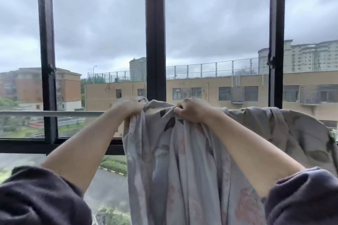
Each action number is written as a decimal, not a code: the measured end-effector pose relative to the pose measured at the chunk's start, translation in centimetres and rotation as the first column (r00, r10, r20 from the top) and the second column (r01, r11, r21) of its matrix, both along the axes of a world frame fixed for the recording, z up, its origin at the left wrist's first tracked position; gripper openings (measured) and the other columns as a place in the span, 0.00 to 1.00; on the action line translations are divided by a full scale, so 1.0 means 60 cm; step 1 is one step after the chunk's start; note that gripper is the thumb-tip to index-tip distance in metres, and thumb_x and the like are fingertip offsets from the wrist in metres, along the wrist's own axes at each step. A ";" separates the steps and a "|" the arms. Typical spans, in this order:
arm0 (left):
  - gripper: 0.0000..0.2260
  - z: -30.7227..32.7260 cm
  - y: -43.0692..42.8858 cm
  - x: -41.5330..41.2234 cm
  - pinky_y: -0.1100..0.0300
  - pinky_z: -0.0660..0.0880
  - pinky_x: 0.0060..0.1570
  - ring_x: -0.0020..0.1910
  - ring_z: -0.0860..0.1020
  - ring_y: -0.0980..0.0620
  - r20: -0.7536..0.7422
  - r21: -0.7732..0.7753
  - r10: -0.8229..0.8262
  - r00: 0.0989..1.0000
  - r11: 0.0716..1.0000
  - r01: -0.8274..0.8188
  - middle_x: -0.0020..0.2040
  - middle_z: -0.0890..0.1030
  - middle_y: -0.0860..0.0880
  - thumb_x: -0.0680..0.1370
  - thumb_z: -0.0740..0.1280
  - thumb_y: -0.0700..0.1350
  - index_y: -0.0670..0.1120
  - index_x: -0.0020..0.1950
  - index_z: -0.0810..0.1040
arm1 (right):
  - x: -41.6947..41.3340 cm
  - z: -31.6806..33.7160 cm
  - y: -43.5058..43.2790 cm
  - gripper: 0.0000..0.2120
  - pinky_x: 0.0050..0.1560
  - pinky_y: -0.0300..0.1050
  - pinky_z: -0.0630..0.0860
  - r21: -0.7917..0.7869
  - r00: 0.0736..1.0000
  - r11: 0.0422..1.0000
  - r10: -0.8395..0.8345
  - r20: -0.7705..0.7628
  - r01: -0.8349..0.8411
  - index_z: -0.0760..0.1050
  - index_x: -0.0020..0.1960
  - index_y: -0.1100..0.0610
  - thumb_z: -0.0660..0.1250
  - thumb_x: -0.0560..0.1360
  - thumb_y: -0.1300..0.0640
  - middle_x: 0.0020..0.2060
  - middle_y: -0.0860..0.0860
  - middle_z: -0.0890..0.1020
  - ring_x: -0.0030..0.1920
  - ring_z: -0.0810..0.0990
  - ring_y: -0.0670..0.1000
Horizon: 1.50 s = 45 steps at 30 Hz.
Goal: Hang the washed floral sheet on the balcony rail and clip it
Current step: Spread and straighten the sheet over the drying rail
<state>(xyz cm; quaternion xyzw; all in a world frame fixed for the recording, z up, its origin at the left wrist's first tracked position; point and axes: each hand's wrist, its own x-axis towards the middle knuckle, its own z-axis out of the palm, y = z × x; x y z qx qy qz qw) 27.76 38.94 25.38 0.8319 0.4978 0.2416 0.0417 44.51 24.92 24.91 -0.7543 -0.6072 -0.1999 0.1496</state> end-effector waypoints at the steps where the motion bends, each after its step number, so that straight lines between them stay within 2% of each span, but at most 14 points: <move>1: 0.22 -0.007 -0.001 0.001 0.53 0.75 0.52 0.43 0.75 0.49 -0.063 0.030 0.010 0.998 1.000 -0.008 0.41 0.76 0.48 0.78 0.53 0.63 0.45 0.49 0.74 | -0.002 -0.002 0.004 0.14 0.45 0.47 0.72 -0.005 1.000 1.000 -0.006 -0.003 0.006 0.74 0.40 0.50 0.54 0.75 0.45 0.43 0.52 0.79 0.46 0.77 0.55; 5: 0.27 -0.041 -0.030 -0.030 0.55 0.71 0.44 0.45 0.76 0.47 0.121 0.454 0.075 0.990 0.883 -0.122 0.47 0.75 0.47 0.73 0.59 0.67 0.44 0.54 0.69 | 0.002 0.001 0.027 0.15 0.50 0.48 0.73 0.117 0.975 0.983 -0.121 -0.184 0.144 0.75 0.38 0.55 0.55 0.75 0.49 0.47 0.55 0.82 0.50 0.79 0.59; 8: 0.30 -0.050 -0.064 -0.059 0.59 0.74 0.34 0.36 0.79 0.49 0.073 0.006 -0.056 0.996 0.998 0.056 0.40 0.80 0.47 0.71 0.58 0.71 0.43 0.48 0.72 | 0.000 0.007 0.028 0.13 0.48 0.46 0.67 0.176 0.945 0.950 -0.212 -0.249 0.259 0.77 0.44 0.54 0.55 0.77 0.52 0.54 0.56 0.81 0.56 0.77 0.58; 10: 0.23 -0.050 -0.080 -0.060 0.59 0.78 0.35 0.35 0.81 0.49 0.174 -0.430 -0.263 0.949 0.847 0.313 0.40 0.83 0.44 0.76 0.60 0.62 0.41 0.50 0.76 | -0.010 0.008 0.029 0.15 0.52 0.47 0.68 0.168 0.942 0.946 -0.233 -0.243 0.278 0.78 0.51 0.55 0.53 0.78 0.53 0.57 0.57 0.80 0.59 0.76 0.58; 13: 0.08 -0.027 -0.065 -0.045 0.56 0.80 0.39 0.39 0.80 0.47 0.568 -0.373 -0.284 0.773 0.748 0.549 0.42 0.80 0.43 0.80 0.59 0.41 0.41 0.54 0.75 | -0.017 0.005 0.031 0.17 0.52 0.48 0.68 0.153 0.944 0.949 -0.238 -0.228 0.276 0.77 0.54 0.53 0.51 0.79 0.50 0.58 0.56 0.79 0.60 0.76 0.58; 16: 0.11 0.024 -0.026 -0.047 0.59 0.74 0.40 0.48 0.76 0.46 0.834 -0.174 -0.110 0.541 0.878 0.446 0.47 0.79 0.41 0.81 0.57 0.40 0.40 0.50 0.78 | -0.017 0.006 0.024 0.17 0.48 0.47 0.66 0.063 0.947 0.962 -0.247 -0.205 0.265 0.75 0.46 0.50 0.51 0.79 0.44 0.52 0.53 0.80 0.54 0.76 0.55; 20: 0.22 0.023 0.009 -0.058 0.55 0.73 0.52 0.54 0.76 0.43 0.160 -0.069 -0.094 0.983 0.992 0.106 0.58 0.77 0.42 0.71 0.61 0.59 0.41 0.51 0.76 | -0.010 0.006 0.020 0.17 0.45 0.45 0.67 0.030 0.942 0.963 -0.257 -0.216 0.269 0.70 0.33 0.53 0.55 0.77 0.48 0.41 0.50 0.78 0.47 0.76 0.54; 27: 0.35 -0.056 -0.048 -0.062 0.54 0.70 0.46 0.55 0.74 0.45 0.060 0.533 0.005 0.998 0.845 -0.037 0.54 0.73 0.46 0.68 0.59 0.72 0.44 0.60 0.66 | -0.007 0.010 0.025 0.16 0.55 0.48 0.69 0.149 0.912 0.924 -0.303 -0.276 0.353 0.78 0.54 0.54 0.53 0.79 0.53 0.57 0.57 0.79 0.59 0.76 0.59; 31: 0.13 -0.094 -0.052 -0.077 0.61 0.68 0.34 0.42 0.79 0.50 -0.175 0.211 -0.008 0.985 0.976 0.046 0.38 0.77 0.51 0.75 0.61 0.57 0.47 0.42 0.74 | -0.011 0.007 0.033 0.16 0.56 0.49 0.70 0.171 0.919 0.923 -0.295 -0.262 0.345 0.78 0.54 0.54 0.52 0.79 0.52 0.57 0.57 0.80 0.58 0.76 0.58; 33: 0.09 -0.084 -0.033 -0.078 0.60 0.70 0.36 0.38 0.77 0.48 0.167 0.095 -0.202 0.965 0.977 0.188 0.36 0.77 0.48 0.76 0.59 0.44 0.45 0.36 0.72 | -0.012 0.003 0.035 0.16 0.51 0.48 0.69 0.153 0.931 0.936 -0.278 -0.237 0.318 0.78 0.48 0.51 0.52 0.78 0.50 0.53 0.56 0.81 0.57 0.77 0.57; 35: 0.12 -0.039 0.001 -0.083 0.57 0.72 0.40 0.41 0.75 0.46 0.718 -0.033 -0.201 0.667 0.946 0.321 0.38 0.77 0.45 0.78 0.55 0.39 0.43 0.37 0.75 | -0.011 0.000 0.032 0.17 0.46 0.46 0.66 0.113 0.942 0.950 -0.263 -0.208 0.290 0.76 0.42 0.51 0.53 0.78 0.45 0.47 0.52 0.80 0.55 0.78 0.56; 37: 0.14 0.012 0.035 -0.102 0.52 0.75 0.47 0.49 0.76 0.42 0.888 -0.048 -0.053 0.456 0.977 0.207 0.48 0.80 0.40 0.78 0.54 0.39 0.39 0.47 0.78 | -0.007 -0.001 0.028 0.19 0.46 0.46 0.66 0.076 0.955 0.963 -0.245 -0.167 0.260 0.76 0.45 0.50 0.53 0.77 0.39 0.48 0.51 0.81 0.54 0.77 0.55; 41: 0.13 0.021 0.072 -0.127 0.48 0.72 0.54 0.56 0.75 0.39 0.432 0.162 0.118 0.894 0.965 -0.206 0.57 0.77 0.38 0.81 0.55 0.45 0.39 0.61 0.70 | -0.012 0.001 0.012 0.21 0.46 0.45 0.67 0.025 0.970 0.973 -0.226 -0.087 0.229 0.76 0.54 0.51 0.53 0.77 0.37 0.53 0.52 0.81 0.52 0.77 0.54; 45: 0.14 -0.058 0.028 -0.116 0.49 0.75 0.49 0.47 0.76 0.43 0.230 0.572 -0.074 0.970 0.817 -0.073 0.51 0.76 0.42 0.77 0.62 0.49 0.41 0.56 0.68 | -0.018 -0.006 0.001 0.23 0.50 0.46 0.69 0.055 0.976 0.976 -0.204 -0.078 0.209 0.71 0.62 0.53 0.54 0.78 0.38 0.58 0.54 0.79 0.55 0.76 0.54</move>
